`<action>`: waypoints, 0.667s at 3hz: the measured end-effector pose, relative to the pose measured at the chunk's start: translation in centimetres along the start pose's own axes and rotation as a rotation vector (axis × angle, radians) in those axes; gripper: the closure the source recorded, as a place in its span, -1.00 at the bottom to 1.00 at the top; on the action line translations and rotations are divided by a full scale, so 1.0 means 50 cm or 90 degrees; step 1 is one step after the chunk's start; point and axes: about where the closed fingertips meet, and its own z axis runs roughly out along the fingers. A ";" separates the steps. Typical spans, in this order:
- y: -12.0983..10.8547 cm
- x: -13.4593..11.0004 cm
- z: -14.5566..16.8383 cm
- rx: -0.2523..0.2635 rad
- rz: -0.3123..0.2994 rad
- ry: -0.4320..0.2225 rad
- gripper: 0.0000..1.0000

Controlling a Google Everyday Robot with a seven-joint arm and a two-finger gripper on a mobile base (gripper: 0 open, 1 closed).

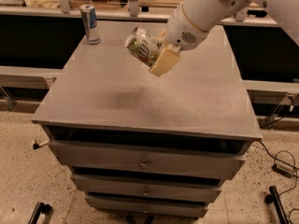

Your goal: Knock 7up can over

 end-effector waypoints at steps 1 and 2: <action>-0.021 0.096 -0.010 -0.005 0.042 0.119 1.00; -0.034 0.174 0.009 -0.060 0.094 0.183 1.00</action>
Offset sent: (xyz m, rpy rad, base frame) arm 0.0209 -0.1013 -0.0606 -0.3145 0.2653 -0.1677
